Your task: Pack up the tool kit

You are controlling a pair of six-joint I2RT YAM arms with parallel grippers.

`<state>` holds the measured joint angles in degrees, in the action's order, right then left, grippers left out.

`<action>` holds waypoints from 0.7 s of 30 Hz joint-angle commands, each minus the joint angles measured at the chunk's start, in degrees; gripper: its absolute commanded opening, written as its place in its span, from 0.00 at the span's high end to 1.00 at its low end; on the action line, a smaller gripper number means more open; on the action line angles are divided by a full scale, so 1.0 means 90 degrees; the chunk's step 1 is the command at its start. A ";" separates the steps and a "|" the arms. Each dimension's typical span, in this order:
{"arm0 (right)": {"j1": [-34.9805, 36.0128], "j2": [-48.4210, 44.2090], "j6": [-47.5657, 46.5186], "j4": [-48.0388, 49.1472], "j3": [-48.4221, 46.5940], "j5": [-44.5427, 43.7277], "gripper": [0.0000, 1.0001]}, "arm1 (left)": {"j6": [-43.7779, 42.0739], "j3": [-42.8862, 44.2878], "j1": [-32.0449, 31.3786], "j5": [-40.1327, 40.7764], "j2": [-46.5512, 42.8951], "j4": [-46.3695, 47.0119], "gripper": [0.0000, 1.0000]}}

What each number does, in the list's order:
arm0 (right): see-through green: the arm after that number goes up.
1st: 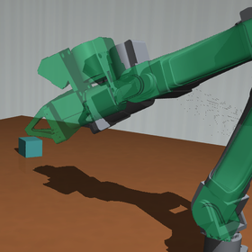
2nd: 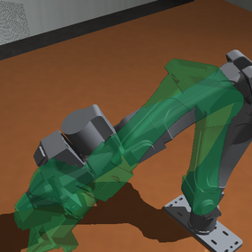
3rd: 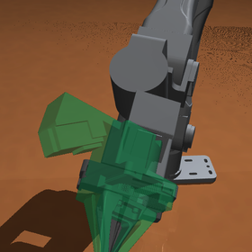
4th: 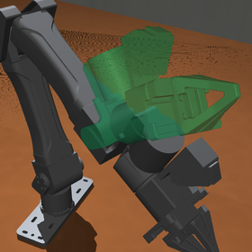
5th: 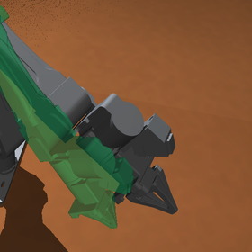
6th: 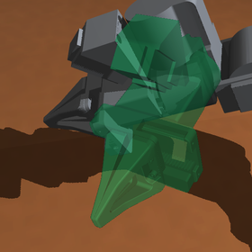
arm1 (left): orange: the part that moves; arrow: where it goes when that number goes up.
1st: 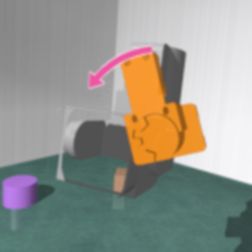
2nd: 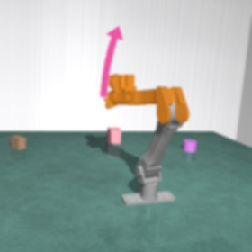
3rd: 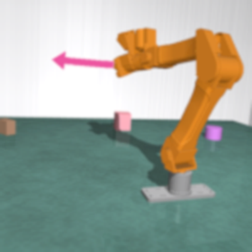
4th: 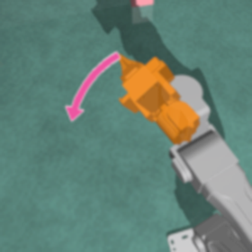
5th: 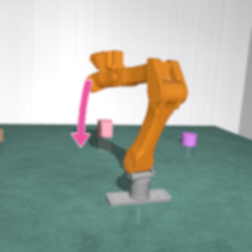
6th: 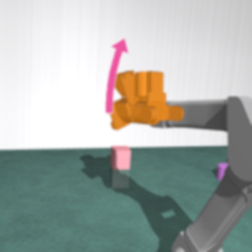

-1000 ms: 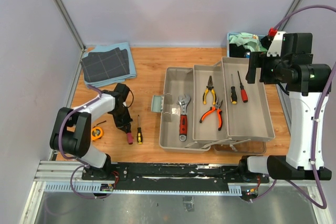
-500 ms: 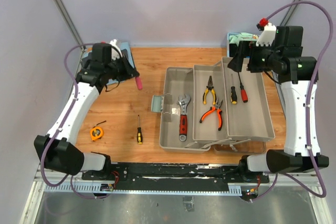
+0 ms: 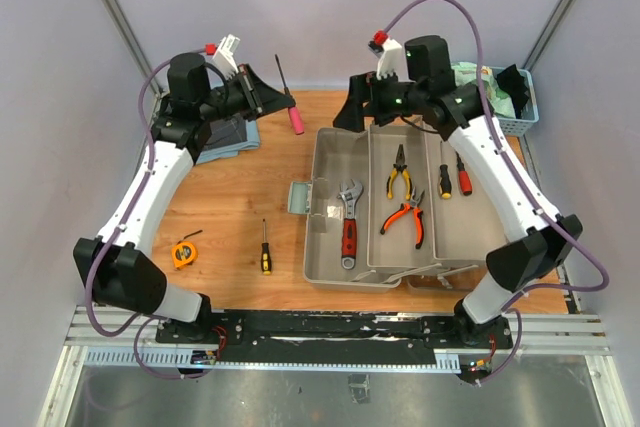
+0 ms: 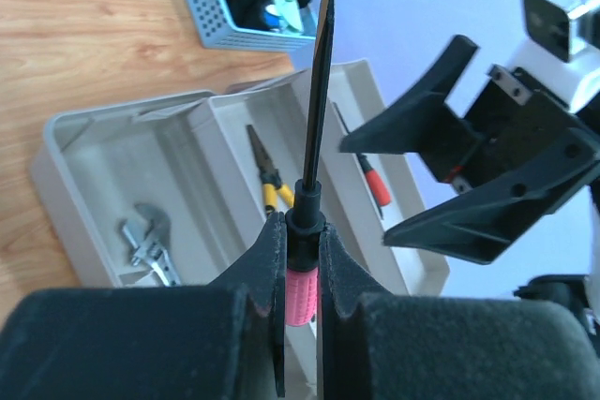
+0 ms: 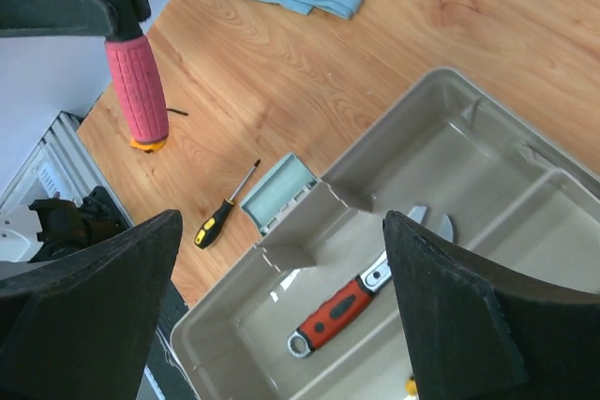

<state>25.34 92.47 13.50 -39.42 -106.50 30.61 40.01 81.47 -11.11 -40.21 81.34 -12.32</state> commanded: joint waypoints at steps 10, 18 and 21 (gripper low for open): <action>0.0872 0.0765 0.0245 0.1028 -0.0987 0.0458 0.13 | 0.0873 0.0333 -0.0005 -0.1049 0.0328 0.1244 1.00; 0.1149 0.1180 0.0313 0.0997 -0.1317 0.0544 0.18 | 0.0948 0.0468 -0.0041 -0.1145 0.0472 0.1424 1.00; 0.1204 0.1270 0.0300 0.0980 -0.1324 0.0537 0.25 | 0.0987 0.0464 -0.0075 -0.1158 0.0448 0.1487 1.00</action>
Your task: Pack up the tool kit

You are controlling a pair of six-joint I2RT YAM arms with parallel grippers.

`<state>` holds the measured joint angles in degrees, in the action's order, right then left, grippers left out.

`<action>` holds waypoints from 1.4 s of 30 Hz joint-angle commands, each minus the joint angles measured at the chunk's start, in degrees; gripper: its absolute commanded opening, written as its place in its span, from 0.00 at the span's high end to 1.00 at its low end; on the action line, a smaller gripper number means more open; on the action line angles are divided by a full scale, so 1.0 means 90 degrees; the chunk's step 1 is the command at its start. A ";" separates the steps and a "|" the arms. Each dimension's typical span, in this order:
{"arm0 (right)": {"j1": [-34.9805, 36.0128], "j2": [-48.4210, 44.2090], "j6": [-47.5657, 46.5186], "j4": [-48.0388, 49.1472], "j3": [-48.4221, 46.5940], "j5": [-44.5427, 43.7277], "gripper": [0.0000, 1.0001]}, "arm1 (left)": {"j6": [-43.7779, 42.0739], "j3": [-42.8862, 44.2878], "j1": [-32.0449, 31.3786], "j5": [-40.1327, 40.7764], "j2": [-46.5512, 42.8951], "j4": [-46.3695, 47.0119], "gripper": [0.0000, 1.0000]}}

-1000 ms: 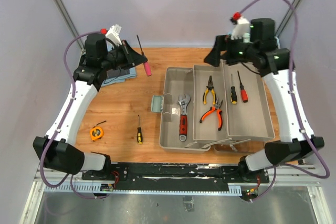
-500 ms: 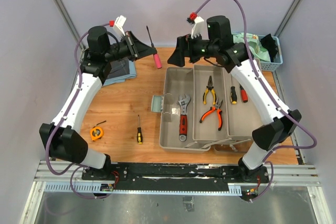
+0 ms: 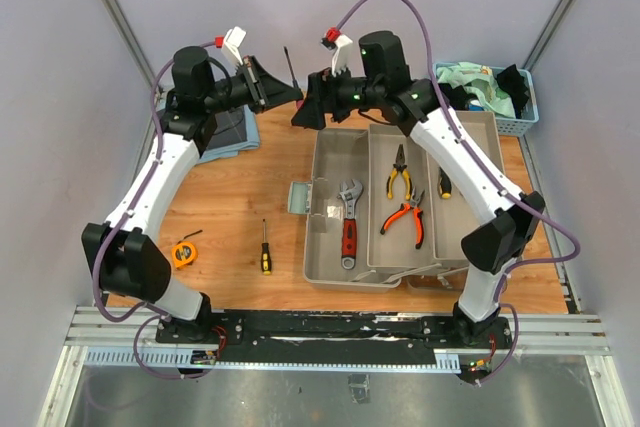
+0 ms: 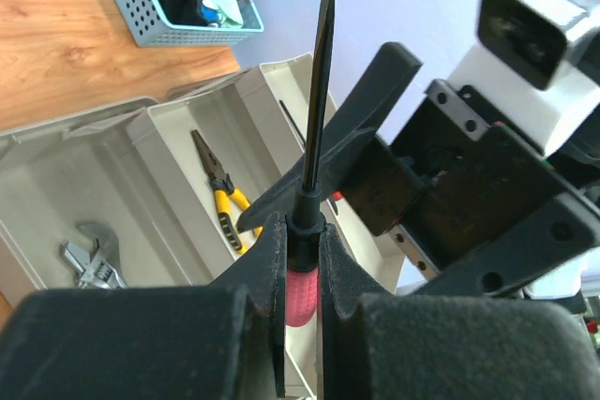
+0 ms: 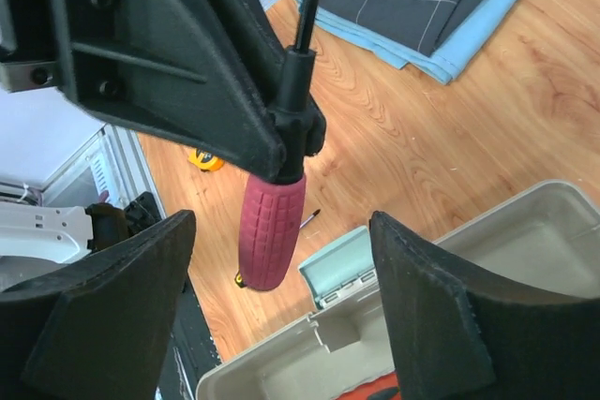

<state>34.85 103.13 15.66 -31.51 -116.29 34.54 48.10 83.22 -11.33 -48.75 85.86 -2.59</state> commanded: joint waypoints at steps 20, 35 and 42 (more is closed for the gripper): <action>-0.1408 -0.1681 -0.0945 -0.2175 0.0029 -0.2019 0.99 | -0.1210 0.0066 0.0687 0.1018 -0.0656 -0.1034 0.01; -0.3012 -0.3646 -0.1651 -0.3438 0.3061 -0.3821 0.99 | -0.2788 -0.0529 0.0734 0.1783 -0.1367 -0.2681 0.01; -0.3734 -0.3466 -0.1680 -0.3607 0.3207 -0.3940 0.99 | -0.3157 -0.0527 0.0733 0.1921 -0.1482 -0.3320 0.01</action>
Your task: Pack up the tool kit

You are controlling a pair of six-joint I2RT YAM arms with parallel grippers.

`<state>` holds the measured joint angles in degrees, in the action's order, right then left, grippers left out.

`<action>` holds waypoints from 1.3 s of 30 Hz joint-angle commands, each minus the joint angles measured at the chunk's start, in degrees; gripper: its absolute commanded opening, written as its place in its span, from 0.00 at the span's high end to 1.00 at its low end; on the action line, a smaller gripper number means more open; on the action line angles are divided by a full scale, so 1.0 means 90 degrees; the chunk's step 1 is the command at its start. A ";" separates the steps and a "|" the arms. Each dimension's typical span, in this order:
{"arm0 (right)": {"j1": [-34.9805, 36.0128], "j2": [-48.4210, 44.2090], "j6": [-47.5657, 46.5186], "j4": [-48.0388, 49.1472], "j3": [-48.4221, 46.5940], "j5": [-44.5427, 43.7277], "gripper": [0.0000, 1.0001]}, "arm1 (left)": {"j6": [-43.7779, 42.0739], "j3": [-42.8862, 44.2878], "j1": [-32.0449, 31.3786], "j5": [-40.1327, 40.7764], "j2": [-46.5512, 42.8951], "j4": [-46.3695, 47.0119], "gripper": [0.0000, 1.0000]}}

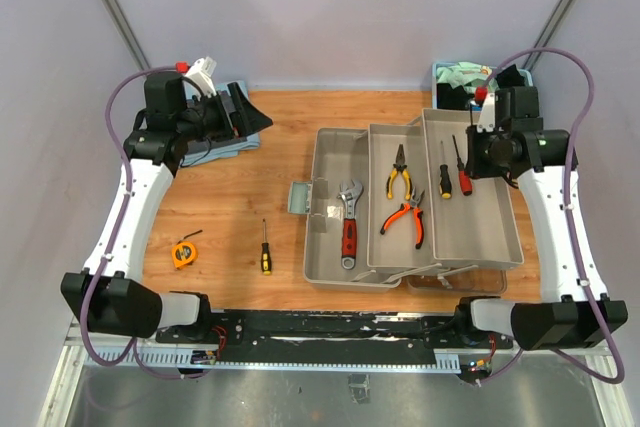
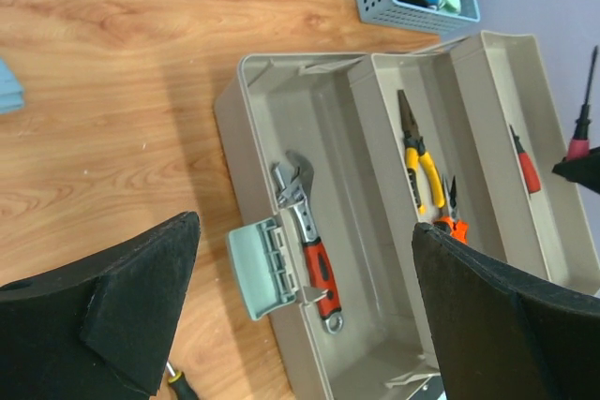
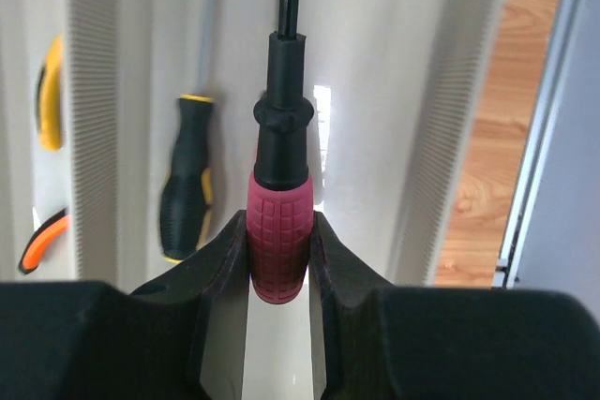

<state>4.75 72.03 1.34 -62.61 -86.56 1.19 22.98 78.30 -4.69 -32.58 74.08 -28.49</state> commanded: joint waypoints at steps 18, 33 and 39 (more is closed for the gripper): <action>-0.0763 0.0750 -0.0413 -0.1285 -0.0456 -0.0410 0.92 | -0.1009 -0.0201 -0.0006 0.0377 -0.0546 -0.1410 0.01; -0.0772 0.0883 -0.0325 -0.1247 -0.0295 -0.0330 0.52 | -0.1230 -0.0430 -0.0006 0.0407 -0.0550 -0.1788 0.01; -0.0772 0.0826 -0.0280 -0.1227 -0.0509 -0.0195 0.36 | -0.1275 -0.0736 -0.0016 0.0484 -0.0659 -0.1959 0.01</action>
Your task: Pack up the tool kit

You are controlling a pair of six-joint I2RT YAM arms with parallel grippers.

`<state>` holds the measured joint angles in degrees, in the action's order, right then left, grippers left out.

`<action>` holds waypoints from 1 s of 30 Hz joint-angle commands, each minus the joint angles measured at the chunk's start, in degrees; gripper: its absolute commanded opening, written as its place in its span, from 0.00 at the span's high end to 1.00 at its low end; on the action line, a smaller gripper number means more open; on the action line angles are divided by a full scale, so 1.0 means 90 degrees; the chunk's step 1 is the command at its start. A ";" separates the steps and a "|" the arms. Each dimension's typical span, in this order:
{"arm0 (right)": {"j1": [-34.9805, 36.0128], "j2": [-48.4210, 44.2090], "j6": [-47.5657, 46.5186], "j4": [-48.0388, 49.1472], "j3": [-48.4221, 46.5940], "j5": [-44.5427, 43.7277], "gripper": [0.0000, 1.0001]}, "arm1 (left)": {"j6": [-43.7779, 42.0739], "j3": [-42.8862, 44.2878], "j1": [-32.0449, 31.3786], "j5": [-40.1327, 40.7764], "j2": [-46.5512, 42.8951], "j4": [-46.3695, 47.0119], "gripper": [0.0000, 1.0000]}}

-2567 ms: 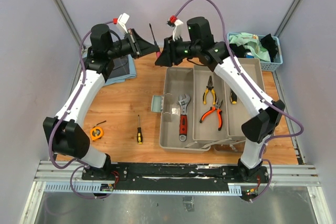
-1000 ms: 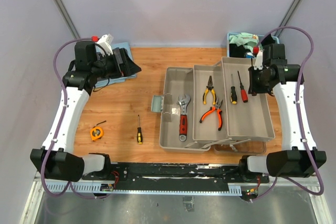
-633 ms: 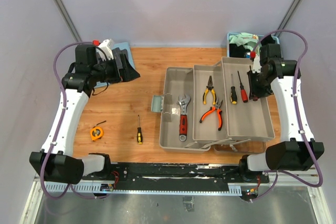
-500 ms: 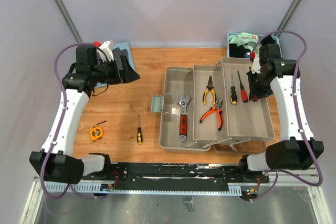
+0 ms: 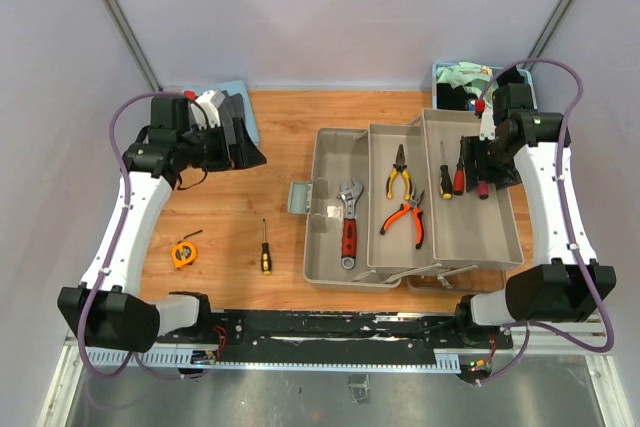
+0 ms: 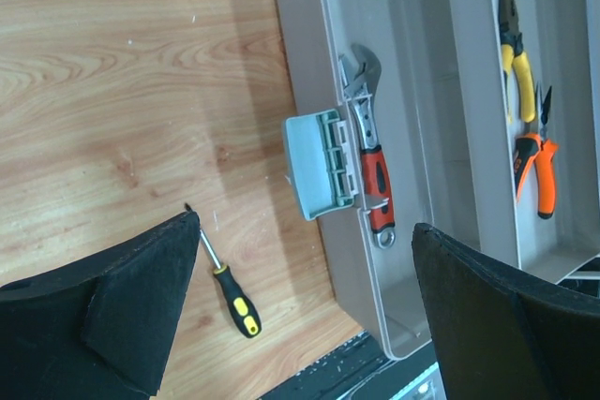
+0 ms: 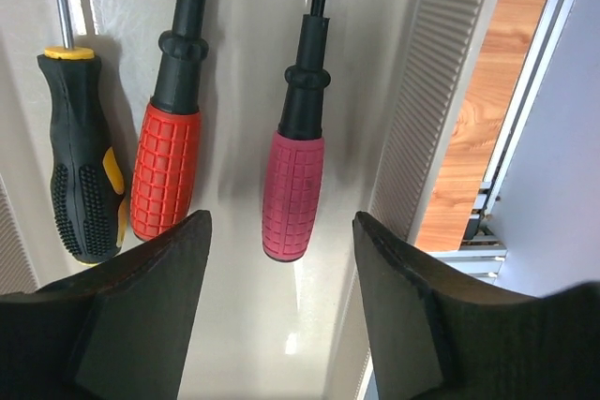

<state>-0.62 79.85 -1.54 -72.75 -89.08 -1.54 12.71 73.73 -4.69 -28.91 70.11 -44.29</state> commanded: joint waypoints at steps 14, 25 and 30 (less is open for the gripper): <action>-0.0175 -0.1311 0.0184 0.1108 -0.1762 0.1539 0.12 | 0.1160 -0.2737 -0.0547 0.1112 -0.0147 -0.0766 0.01; -0.0175 -0.2152 0.0480 0.0808 -0.1226 0.1374 0.10 | 0.1979 -0.3218 -0.1130 0.2012 0.0712 -0.0528 0.01; -0.0175 -0.2374 0.0552 0.0664 -0.1178 0.1215 0.10 | 0.2061 -0.3105 -0.1401 0.2287 0.1151 -0.0418 0.01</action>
<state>-0.62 60.36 1.87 -65.10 -99.68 10.92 29.21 44.62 -15.57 -11.46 78.13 -49.36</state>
